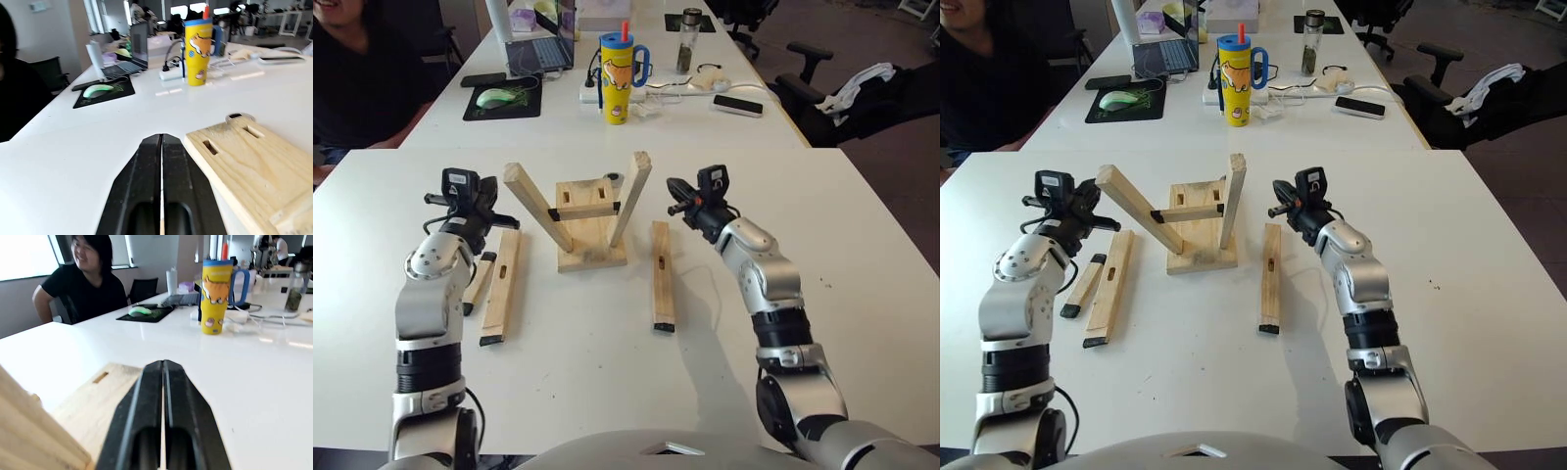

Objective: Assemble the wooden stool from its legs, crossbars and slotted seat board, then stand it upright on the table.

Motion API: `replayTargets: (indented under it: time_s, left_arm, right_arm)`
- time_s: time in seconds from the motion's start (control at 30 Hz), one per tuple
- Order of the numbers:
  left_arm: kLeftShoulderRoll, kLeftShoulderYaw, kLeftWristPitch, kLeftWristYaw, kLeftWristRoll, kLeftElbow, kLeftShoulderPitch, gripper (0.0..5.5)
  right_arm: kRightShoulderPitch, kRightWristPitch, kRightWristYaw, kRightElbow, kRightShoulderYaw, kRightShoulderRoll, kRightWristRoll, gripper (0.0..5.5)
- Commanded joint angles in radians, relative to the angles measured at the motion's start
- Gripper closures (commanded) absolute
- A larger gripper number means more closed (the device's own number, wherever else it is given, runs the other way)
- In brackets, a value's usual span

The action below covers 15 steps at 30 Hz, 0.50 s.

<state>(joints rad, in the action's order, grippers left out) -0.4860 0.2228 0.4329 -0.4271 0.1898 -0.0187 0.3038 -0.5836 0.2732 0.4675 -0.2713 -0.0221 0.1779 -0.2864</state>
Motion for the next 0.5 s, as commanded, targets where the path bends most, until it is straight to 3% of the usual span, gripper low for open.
replayTargets:
  time_s: [0.03,0.23,0.5]
  left_arm:
    - [-0.117,0.076,-0.1,-0.099,0.049,0.156,0.163,5.49]
    - [-0.263,0.087,-0.121,-0.389,0.162,0.264,0.289,5.49]
    - [-0.289,0.095,-0.177,-0.416,0.174,0.368,0.38,5.49]
  right_arm:
    - [-0.075,-0.074,0.125,-0.083,0.019,0.0,-0.014,5.5]
    - [-0.027,-0.073,0.323,-0.012,0.112,-0.004,-0.033,5.5]
    - [0.057,-0.059,0.421,0.148,0.271,-0.031,-0.01,5.5]
